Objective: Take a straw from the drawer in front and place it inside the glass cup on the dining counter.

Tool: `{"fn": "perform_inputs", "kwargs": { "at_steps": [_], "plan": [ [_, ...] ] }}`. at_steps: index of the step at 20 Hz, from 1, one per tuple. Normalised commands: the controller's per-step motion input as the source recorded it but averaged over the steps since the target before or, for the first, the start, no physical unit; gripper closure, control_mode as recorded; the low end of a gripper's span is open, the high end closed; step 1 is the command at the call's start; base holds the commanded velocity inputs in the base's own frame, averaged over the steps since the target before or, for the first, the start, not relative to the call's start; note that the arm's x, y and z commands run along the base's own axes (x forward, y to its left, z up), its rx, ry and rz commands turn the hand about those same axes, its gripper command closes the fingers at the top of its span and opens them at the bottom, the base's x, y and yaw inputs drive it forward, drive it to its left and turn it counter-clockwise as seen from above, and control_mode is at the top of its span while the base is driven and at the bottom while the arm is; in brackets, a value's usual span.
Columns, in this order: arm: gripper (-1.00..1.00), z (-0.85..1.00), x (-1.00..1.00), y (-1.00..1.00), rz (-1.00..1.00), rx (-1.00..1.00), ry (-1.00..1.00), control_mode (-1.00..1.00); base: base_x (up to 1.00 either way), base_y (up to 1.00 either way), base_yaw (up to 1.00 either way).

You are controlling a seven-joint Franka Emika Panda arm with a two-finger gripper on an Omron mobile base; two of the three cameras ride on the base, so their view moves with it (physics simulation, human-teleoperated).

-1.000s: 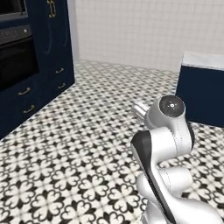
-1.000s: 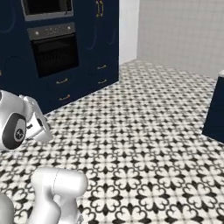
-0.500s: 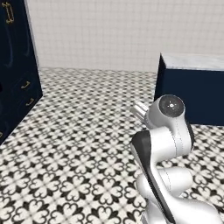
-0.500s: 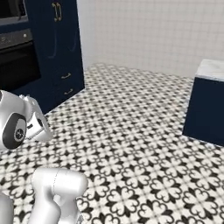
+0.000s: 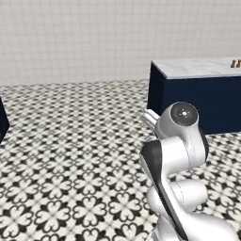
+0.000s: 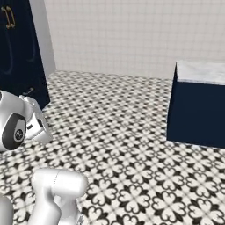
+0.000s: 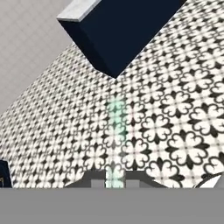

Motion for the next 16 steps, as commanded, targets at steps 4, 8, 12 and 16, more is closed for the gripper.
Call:
{"fn": "perform_inputs", "kwargs": {
  "at_steps": [4, 8, 12, 16],
  "plan": [
    [1.0, 0.0, 0.0, 0.0, 0.0, 0.0, 0.0, 1.0, 1.0, 0.79, -0.44],
    [1.0, 0.0, 0.0, 0.0, 0.0, 0.0, 0.0, 1.0, 1.0, 0.73, -0.44],
    [1.0, 0.0, 0.0, 0.0, 0.0, 0.0, 0.0, 1.0, 1.0, 0.68, -0.44],
    [1.0, 0.0, 0.0, 0.0, 0.0, 0.0, 0.0, 1.0, 1.0, 0.73, -0.43]
  ]
}}
